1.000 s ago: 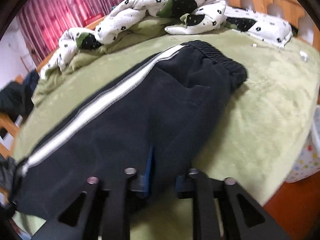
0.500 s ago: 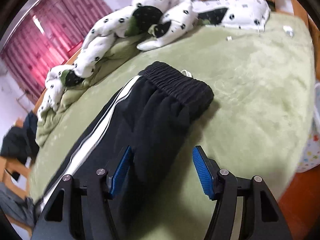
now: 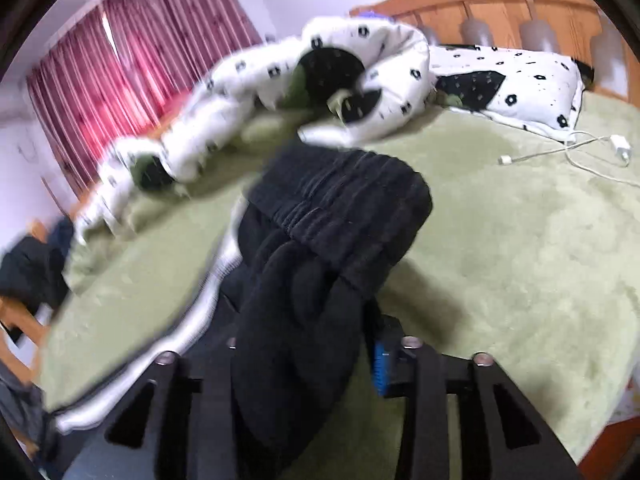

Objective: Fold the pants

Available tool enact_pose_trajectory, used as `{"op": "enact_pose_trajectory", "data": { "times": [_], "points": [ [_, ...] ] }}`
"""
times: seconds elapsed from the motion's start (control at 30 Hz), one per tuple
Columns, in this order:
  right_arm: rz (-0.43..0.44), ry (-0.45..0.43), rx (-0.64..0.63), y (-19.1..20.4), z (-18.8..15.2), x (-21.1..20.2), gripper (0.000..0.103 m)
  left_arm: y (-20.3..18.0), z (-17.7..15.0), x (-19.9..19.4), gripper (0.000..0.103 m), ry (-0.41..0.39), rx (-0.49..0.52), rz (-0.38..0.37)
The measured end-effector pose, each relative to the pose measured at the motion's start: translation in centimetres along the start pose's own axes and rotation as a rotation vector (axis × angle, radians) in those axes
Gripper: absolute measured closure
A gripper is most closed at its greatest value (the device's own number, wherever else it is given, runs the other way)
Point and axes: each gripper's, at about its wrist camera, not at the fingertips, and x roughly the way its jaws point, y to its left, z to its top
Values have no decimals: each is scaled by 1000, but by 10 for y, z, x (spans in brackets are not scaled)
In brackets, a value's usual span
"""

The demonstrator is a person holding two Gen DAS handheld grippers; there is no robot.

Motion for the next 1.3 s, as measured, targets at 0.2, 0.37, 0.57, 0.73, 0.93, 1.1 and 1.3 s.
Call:
{"op": "enact_pose_trajectory", "data": {
  "times": [0.2, 0.37, 0.57, 0.73, 0.93, 1.1, 1.3],
  "points": [
    [-68, 185, 92, -46, -41, 4, 48, 16, -12, -12, 36, -17, 10, 6],
    [-109, 135, 39, -40, -50, -53, 48, 28, -12, -26, 36, -68, 34, 19],
    [-122, 61, -26, 9, -52, -105, 48, 45, -4, -3, 38, -26, -3, 12],
    [-99, 72, -67, 59, -63, -118, 48, 50, 2, 13, 68, -37, 26, 15],
    [-75, 138, -72, 111, -81, -111, 48, 60, 34, -5, 73, -144, 99, 28],
    [-67, 141, -92, 151, -83, -102, 48, 58, 82, -14, 77, -183, 147, 19],
    [-24, 119, -121, 205, -80, -91, 48, 45, 112, 0, 88, -193, 153, -16]
  ]
}}
